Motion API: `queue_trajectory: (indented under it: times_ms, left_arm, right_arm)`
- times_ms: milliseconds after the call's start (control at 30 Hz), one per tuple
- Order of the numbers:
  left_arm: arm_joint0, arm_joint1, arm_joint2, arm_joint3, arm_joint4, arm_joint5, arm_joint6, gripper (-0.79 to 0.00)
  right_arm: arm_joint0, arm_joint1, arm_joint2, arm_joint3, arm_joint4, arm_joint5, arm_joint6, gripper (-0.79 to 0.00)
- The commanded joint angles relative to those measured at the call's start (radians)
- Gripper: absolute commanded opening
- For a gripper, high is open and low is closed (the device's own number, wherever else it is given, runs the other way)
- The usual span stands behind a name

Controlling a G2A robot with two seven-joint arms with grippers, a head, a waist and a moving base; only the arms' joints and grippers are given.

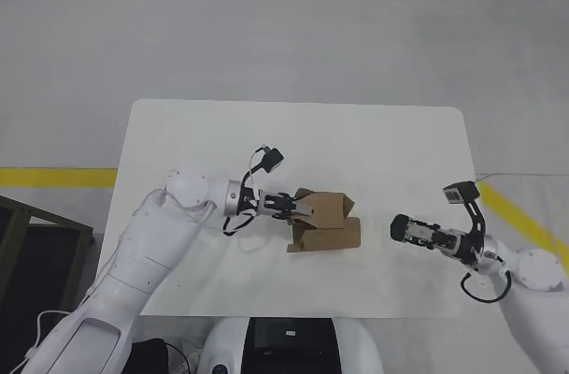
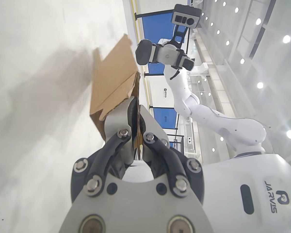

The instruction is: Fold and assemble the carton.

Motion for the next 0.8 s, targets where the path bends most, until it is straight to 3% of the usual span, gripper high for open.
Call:
queue_trajectory:
  times_ms: [0, 400, 767]
  left_arm:
    - [-0.002, -0.001, 0.008, -0.001, 0.002, -0.003, -0.006, -0.785]
    - [-0.007, -0.004, 0.034, -0.015, -0.014, -0.015, -0.038, -0.785]
    - [-0.014, -0.006, 0.054, -0.021, -0.025, -0.031, -0.055, -0.785]
  right_arm:
    - [0.005, -0.002, -0.019, -0.031, 0.019, 0.007, 0.019, 0.0]
    - [0.1, -0.014, -0.185, -0.049, -0.045, -0.019, -0.007, 0.0]
    - [0.182, -0.014, -0.259, 0.017, -0.05, -0.034, -0.022, 0.0]
